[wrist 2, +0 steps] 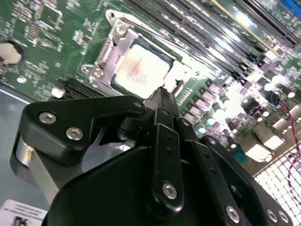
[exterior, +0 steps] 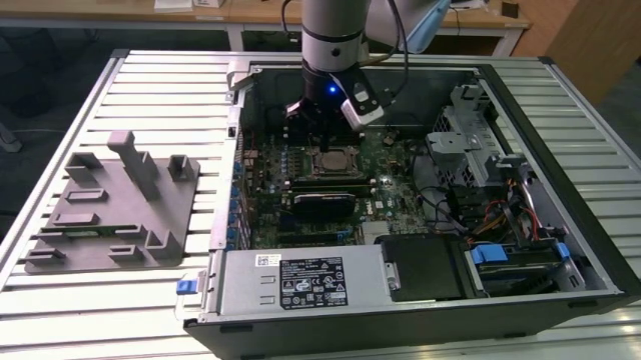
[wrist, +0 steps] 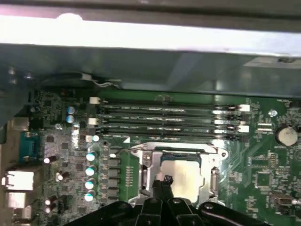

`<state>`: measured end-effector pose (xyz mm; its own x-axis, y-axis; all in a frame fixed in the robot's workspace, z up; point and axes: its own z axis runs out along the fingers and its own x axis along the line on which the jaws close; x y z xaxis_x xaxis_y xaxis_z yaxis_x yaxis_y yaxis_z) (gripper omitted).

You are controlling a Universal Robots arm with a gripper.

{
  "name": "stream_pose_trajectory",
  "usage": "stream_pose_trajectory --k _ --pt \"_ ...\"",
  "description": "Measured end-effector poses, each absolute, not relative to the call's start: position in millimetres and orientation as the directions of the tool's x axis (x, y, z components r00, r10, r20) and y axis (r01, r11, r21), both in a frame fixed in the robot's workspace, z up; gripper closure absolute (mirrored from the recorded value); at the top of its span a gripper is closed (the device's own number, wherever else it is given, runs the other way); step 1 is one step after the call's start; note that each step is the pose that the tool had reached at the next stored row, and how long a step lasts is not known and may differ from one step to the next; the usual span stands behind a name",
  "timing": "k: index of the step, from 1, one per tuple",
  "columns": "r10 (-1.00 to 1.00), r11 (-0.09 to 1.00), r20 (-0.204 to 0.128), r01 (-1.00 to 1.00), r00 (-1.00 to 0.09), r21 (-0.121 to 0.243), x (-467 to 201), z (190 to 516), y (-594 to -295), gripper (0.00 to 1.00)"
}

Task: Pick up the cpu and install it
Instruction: 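Close the cpu cover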

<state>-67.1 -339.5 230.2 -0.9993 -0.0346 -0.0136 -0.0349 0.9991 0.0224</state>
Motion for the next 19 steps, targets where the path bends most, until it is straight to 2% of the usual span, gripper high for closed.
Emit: stream_pose_trajectory --k 9,19 --pt "-0.035 0.999 -0.01 -0.035 -0.999 0.022 -44 231 -340 0.89" --pt "-0.035 0.999 -0.009 -0.035 -0.999 0.023 -42 248 -339 0.89"
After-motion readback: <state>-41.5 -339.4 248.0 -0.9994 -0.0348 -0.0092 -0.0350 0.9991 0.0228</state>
